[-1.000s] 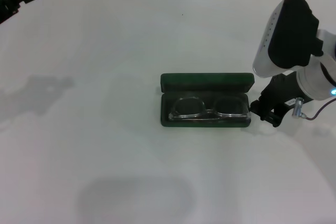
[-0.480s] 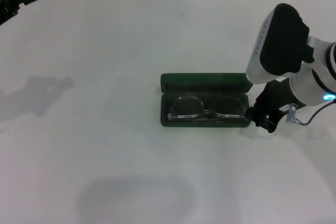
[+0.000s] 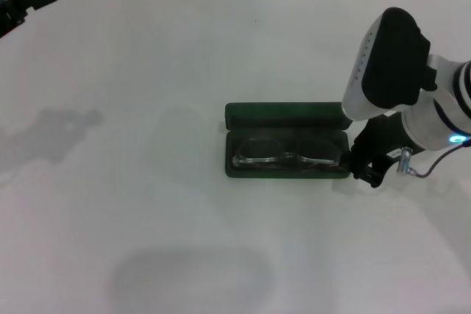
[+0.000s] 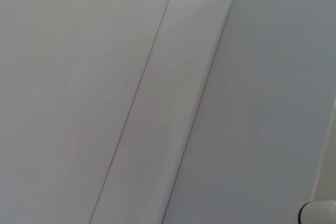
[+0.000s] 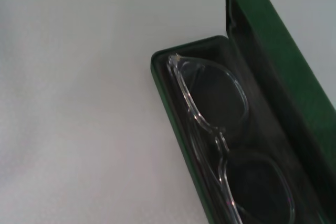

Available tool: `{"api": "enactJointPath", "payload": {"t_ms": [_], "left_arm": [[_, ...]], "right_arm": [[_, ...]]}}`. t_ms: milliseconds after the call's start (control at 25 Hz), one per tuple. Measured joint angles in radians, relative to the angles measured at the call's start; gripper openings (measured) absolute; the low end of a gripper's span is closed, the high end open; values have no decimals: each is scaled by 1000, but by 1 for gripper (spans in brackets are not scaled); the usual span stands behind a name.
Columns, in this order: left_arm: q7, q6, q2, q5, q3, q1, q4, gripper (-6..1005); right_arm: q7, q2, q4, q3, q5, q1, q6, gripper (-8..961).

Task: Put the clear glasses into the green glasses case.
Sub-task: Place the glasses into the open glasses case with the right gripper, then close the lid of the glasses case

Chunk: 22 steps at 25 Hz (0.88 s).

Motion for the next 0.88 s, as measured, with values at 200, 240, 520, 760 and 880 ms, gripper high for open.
{"api": "enactJointPath", "payload": {"t_ms": [200, 240, 520, 760, 880], "left_arm": [[-2, 1, 0, -1, 0, 1, 0, 55], [-3, 1, 0, -2, 0, 1, 0, 55], [-4, 2, -2, -5, 0, 4, 0, 55], [3, 4, -2, -5, 0, 22, 0, 55], [4, 4, -1, 1, 2, 22, 0, 55]], "right_arm": [[9, 0, -77, 0, -7, -35, -19, 19], [9, -1, -101, 0, -8, -48, -21, 19], [2, -7, -333, 8, 1, -194, -18, 19], [-63, -9, -413, 63, 113, -262, -21, 20], [-123, -8, -428, 145, 242, -282, -48, 20]]}}
